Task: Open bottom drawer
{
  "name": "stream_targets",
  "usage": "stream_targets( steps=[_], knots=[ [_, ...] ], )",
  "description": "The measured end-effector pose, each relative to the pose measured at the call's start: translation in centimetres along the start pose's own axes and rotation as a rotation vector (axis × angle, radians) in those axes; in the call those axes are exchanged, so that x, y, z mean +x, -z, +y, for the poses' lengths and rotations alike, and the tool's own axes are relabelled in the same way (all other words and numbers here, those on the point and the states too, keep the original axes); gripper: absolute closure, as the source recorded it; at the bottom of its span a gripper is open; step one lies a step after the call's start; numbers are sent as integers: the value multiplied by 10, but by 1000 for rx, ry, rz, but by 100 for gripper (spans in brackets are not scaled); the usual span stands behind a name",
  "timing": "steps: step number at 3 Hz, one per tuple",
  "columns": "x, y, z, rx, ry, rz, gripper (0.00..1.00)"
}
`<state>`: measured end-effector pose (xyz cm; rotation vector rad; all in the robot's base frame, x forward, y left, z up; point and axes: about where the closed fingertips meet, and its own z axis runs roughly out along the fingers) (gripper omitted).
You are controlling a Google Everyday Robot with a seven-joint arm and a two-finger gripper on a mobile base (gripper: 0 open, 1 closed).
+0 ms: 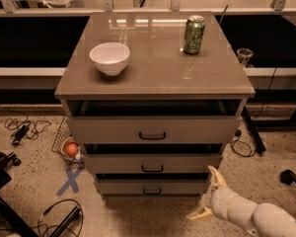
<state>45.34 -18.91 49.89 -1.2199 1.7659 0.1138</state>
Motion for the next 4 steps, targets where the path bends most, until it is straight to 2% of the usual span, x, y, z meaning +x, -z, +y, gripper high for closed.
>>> stream_targets(
  steps=[1,2,3,4],
  knots=[
    [35,-53,0,-11,19,3,0],
    [31,-72,6,-42,30,-5,0],
    [31,-72,6,-42,30,-5,0],
    [44,-90,28,-80,27,32,0]
  ],
)
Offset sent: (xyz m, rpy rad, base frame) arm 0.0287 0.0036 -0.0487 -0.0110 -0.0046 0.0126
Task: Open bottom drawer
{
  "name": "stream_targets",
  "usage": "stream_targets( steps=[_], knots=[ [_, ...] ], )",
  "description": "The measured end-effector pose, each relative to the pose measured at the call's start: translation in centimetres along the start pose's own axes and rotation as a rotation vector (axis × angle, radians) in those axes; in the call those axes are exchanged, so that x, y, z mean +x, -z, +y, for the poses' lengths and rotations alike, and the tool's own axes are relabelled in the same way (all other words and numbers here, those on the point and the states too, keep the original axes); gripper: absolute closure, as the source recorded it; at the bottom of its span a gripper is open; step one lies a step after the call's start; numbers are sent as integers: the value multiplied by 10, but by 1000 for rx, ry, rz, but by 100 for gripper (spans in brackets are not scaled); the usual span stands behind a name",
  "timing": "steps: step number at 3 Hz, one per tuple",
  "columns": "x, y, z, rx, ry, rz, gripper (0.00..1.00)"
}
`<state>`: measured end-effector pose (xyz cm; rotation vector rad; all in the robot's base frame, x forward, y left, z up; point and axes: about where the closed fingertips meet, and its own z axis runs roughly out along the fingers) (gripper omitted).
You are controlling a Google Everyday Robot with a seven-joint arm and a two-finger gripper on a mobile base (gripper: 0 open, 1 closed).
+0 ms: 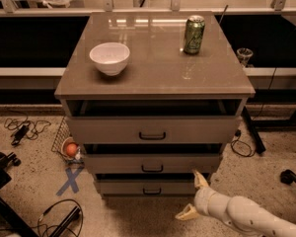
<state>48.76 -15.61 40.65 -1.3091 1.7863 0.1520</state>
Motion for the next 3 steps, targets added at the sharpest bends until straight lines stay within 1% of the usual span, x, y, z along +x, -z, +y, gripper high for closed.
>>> stream_targets(
  steps=[1,2,3],
  knots=[
    [30,-35,27,-50,-22,46,0],
    [53,-77,42,-98,-45,58,0],
    [69,-112,32,-123,-58,54,0]
  ],
)
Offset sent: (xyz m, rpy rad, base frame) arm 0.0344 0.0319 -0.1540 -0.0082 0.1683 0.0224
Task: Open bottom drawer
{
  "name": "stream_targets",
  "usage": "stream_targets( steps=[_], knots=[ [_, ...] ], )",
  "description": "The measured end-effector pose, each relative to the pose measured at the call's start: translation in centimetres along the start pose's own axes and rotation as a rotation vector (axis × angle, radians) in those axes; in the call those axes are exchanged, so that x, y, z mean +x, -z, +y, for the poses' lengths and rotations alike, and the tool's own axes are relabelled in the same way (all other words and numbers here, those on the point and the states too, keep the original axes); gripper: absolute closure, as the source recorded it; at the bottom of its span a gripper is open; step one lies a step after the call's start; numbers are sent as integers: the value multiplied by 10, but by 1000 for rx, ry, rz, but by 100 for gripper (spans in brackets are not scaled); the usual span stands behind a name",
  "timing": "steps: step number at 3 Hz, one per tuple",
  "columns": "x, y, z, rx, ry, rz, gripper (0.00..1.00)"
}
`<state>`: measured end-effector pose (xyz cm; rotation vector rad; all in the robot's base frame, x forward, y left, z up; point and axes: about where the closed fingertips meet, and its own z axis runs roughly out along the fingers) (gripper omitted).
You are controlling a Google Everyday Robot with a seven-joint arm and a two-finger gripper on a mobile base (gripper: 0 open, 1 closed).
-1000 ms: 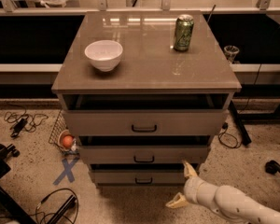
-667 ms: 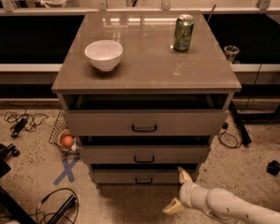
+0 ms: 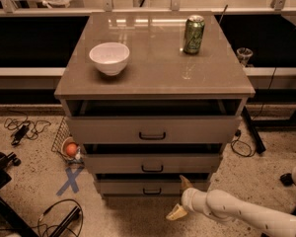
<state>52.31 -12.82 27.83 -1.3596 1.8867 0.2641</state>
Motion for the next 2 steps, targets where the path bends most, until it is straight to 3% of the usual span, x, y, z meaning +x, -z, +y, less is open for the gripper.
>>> stream_targets(
  steps=[2],
  knots=[
    [11,-59,-29,-36,-29,-15,0]
  ],
)
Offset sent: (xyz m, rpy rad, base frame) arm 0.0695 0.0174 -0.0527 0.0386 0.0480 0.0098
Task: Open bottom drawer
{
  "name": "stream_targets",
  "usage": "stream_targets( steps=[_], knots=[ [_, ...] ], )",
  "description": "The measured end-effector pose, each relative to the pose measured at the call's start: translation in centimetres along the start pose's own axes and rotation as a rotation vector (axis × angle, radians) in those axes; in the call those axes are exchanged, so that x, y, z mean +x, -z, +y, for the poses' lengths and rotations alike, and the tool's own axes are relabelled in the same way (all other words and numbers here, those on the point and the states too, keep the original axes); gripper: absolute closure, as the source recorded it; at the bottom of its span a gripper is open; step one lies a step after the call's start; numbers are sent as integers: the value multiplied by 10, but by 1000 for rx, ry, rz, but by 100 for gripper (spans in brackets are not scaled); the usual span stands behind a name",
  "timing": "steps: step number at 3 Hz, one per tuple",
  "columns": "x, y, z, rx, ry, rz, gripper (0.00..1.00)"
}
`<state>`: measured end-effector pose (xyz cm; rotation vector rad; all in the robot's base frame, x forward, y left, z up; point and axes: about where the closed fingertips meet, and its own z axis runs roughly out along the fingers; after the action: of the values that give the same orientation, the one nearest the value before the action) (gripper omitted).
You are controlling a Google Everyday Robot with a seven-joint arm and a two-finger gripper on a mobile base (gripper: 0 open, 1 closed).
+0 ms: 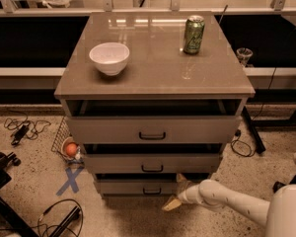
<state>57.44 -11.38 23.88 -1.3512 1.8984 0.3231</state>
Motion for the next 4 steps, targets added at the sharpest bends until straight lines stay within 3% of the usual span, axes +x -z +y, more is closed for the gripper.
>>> stream_targets(
  steps=[1,3,4],
  knots=[
    [0,-15,-3,-16,-4,2,0],
    [-18,-47,8,-62,11,23,49],
    [-19,-48,10,-65,11,22,49]
  ],
)
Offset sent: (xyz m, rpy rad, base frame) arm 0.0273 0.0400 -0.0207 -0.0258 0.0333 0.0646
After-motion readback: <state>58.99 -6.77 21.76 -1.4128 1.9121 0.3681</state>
